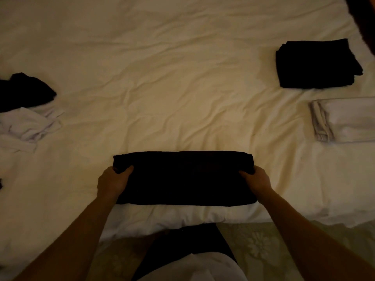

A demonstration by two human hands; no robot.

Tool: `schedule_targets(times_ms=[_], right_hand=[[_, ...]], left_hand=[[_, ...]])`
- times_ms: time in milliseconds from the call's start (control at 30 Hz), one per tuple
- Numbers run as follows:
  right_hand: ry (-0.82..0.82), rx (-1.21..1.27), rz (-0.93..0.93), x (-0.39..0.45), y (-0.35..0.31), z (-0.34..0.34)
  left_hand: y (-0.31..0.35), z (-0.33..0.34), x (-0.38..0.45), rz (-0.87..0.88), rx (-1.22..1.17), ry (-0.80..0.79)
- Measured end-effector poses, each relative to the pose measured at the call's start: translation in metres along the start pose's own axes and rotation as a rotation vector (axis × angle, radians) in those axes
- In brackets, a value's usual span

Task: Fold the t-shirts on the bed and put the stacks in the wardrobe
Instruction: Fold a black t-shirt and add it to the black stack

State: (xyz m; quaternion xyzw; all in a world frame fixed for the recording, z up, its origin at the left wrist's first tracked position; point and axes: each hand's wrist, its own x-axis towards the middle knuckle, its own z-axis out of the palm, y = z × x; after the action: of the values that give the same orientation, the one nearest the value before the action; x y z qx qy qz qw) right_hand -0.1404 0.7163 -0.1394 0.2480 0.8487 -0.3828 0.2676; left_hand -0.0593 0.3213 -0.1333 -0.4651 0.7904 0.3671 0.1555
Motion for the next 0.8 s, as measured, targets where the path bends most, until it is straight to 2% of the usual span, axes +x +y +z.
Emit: schedule_targets(times_ms=[100,233,600,700,800], right_hand=[[0.047,0.059,-0.126,0.002,-0.008,-0.008],[0.154,0.060,-0.243,0.009,-0.019,-0.014],[0.109,-0.199,-0.179,0.011,0.004,-0.009],[0.146,-0.365,-0.199,0.001,0.016,-0.007],[0.306,-0.412,-0.277,-0.010,0.021,-0.001]], left_hand=[[0.000,-0.006,0.010,0.053,-0.094,-0.085],[0.005,-0.012,0.014,0.160,-0.148,-0.025],[-0.009,-0.004,0.011,0.174,-0.021,0.048],[-0.022,-0.003,0.003,0.251,0.093,0.097],[-0.028,0.001,-0.003,0.299,0.219,0.278]])
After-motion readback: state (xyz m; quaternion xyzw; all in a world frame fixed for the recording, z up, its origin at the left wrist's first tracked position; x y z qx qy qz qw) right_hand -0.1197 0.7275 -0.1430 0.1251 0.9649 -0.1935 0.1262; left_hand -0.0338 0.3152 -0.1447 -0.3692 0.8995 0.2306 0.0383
